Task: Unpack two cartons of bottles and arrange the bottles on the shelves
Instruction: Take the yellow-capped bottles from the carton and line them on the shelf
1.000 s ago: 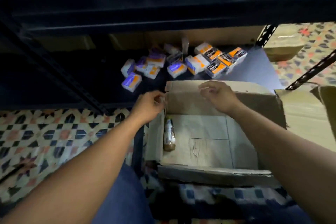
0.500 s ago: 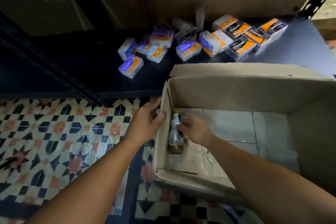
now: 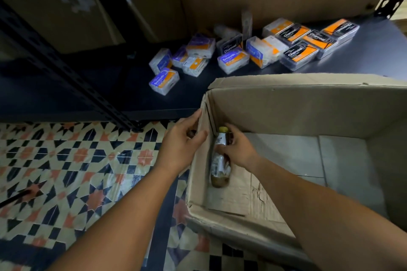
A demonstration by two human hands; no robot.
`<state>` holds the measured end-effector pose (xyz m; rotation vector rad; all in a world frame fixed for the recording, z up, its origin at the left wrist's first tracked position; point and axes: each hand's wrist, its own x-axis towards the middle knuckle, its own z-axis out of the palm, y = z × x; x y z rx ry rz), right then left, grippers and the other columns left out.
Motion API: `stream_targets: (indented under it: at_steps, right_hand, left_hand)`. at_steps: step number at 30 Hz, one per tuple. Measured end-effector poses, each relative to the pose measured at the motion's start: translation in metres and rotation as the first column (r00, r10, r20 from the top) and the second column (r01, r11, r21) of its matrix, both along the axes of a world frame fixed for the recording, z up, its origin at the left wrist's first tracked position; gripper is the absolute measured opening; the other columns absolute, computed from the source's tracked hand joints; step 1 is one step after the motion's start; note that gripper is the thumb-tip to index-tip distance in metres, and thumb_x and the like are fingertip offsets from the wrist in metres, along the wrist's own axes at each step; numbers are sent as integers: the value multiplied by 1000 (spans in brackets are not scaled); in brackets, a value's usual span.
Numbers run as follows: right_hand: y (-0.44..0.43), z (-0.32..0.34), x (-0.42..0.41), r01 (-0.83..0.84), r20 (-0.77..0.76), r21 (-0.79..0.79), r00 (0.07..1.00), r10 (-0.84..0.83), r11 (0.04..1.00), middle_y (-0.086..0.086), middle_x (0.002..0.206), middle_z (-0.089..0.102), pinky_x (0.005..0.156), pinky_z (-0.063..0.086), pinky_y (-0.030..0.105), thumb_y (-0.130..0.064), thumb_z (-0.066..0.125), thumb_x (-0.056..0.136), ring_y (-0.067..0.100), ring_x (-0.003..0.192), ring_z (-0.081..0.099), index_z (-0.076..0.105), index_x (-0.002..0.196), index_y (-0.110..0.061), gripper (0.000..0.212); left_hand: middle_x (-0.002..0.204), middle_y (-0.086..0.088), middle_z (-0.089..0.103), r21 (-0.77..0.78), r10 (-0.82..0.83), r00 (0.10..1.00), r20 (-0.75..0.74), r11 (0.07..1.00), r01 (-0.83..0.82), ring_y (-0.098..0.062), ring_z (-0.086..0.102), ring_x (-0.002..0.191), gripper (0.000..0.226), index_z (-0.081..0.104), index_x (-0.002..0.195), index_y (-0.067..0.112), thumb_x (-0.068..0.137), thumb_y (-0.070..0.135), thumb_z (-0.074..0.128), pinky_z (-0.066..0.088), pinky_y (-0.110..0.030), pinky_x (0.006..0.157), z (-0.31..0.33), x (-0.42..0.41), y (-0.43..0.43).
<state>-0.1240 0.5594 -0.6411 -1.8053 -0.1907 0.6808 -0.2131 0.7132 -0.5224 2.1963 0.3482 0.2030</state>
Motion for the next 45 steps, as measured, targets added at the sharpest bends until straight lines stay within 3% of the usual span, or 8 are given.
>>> stream_targets:
  at_steps: [3, 8, 12, 25, 30, 34, 39, 45]
  right_hand:
    - [-9, 8, 5, 24, 48, 90, 998, -29, 996, -5, 112, 65, 91, 59, 39, -12, 87, 76, 16, 99, 68, 51, 141, -30, 76]
    - [-15, 22, 4, 40, 244, 115, 967, -67, 993, -11, 112, 66, 81, 51, 11, -13, 82, 83, -1, 98, 64, 57, 126, -37, 55]
    - [-14, 33, 3, 9, 378, 90, 925, -42, 996, -15, 109, 64, 80, 44, 4, -19, 75, 91, -6, 98, 60, 59, 120, -36, 37]
    - [-37, 41, 4, 81, 285, 1, 955, -78, 997, -15, 118, 67, 107, 50, 43, -37, 78, 89, 11, 118, 61, 60, 124, -47, 41]
    - [-39, 55, -7, 35, 319, -15, 947, -28, 999, -17, 115, 69, 104, 52, 35, -27, 79, 88, 3, 112, 63, 64, 124, -39, 41]
    - [-38, 75, -12, 11, 361, -62, 932, 13, 998, -16, 112, 72, 99, 54, 30, -29, 82, 85, 2, 105, 66, 68, 123, -38, 41]
    - [-36, 141, -7, 4, 430, -76, 902, 29, 997, -16, 97, 76, 87, 57, 25, -29, 86, 81, 0, 91, 71, 68, 105, -54, 39]
    - [-22, 308, 5, 22, 647, -71, 762, 30, 997, -31, 76, 69, 65, 44, 5, -34, 87, 79, -5, 72, 66, 70, 112, -45, 39]
  left_hand:
    - [103, 2, 68, -17, -7, 1000, 4, 1000, 7, -4, 59, 84, 56, 52, 145, 32, 92, 29, 71, 55, -33, 88, -3, 1, 1]
    - [112, 6, 71, -65, -8, 1000, 4, 998, 9, -14, 67, 99, 57, 52, 145, 37, 90, 38, 68, 55, -44, 96, -7, 0, 2]
    - [117, 9, 70, -111, -13, 1000, 17, 994, 15, -8, 67, 103, 55, 53, 144, 34, 93, 29, 70, 54, -42, 100, -7, 2, 1]
    - [108, 29, 68, -30, -15, 1000, -16, 999, 15, 11, 64, 97, 54, 54, 142, 34, 92, 19, 69, 51, -22, 96, 7, 0, 3]
    - [102, 15, 73, 152, -23, 999, -22, 988, 26, -1, 66, 89, 55, 56, 139, 37, 88, 22, 70, 53, -23, 87, 20, -9, 4]
    - [111, 15, 71, 149, -59, 995, -81, 986, 71, 8, 63, 85, 54, 57, 139, 33, 88, 22, 71, 52, -16, 82, 25, -13, 12]
    - [104, 17, 73, 122, -109, 977, -184, 984, 133, 5, 66, 91, 36, 70, 124, 35, 88, 34, 69, 56, -30, 90, 69, 0, 35]
    - [93, 18, 74, 176, 39, 997, 72, 983, -51, 3, 68, 85, 31, 75, 113, 34, 84, 45, 74, 55, -24, 83, 200, 26, 78]
